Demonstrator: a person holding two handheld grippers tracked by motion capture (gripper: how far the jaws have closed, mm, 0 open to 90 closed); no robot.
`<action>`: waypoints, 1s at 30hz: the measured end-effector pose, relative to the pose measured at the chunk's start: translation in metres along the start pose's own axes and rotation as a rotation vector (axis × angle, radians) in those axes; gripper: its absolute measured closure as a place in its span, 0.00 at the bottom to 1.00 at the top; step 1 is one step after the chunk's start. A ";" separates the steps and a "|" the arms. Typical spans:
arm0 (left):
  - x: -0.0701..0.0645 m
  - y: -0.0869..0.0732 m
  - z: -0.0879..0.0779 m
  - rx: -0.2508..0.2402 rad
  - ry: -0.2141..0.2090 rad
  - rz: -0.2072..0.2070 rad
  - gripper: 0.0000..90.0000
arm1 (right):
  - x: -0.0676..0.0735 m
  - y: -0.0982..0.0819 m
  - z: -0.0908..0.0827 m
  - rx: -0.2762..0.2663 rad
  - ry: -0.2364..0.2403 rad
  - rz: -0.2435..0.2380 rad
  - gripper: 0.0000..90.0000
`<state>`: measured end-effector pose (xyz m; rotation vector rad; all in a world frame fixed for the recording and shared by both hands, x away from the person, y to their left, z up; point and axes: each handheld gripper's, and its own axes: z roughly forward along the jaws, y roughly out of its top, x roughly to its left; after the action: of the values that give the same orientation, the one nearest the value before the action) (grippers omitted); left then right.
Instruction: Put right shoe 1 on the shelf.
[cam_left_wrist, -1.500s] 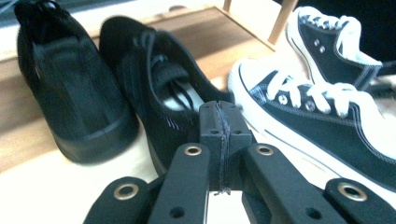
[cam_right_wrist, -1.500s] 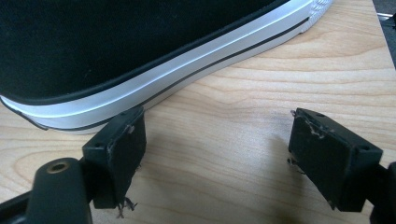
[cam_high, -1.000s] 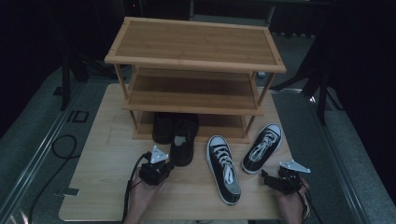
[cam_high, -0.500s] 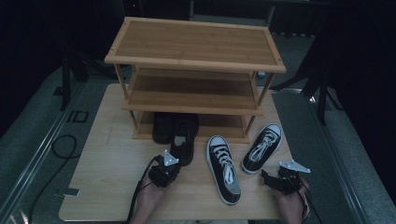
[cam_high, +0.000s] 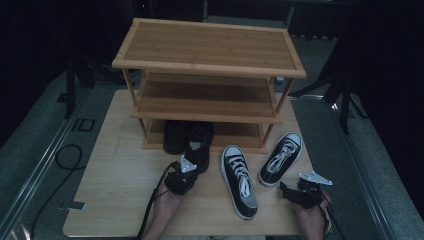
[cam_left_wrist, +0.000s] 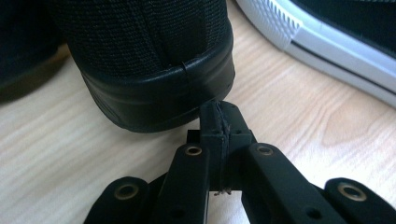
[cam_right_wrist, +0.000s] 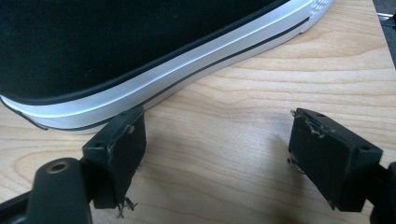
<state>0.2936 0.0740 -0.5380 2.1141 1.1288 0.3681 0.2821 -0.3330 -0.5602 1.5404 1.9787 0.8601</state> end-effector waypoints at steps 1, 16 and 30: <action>0.000 0.000 0.000 0.000 0.000 0.000 1.00 | 0.000 0.000 0.000 0.000 0.000 0.000 0.21; 0.011 0.019 0.014 -0.018 0.048 -0.067 1.00 | 0.000 0.000 0.000 0.000 0.001 -0.001 0.21; 0.028 0.036 0.023 -0.055 0.060 -0.085 1.00 | 0.000 0.000 0.000 -0.001 0.002 -0.002 0.21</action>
<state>0.3443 0.0725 -0.5311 2.0122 1.2251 0.4206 0.2821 -0.3330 -0.5603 1.5378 1.9804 0.8623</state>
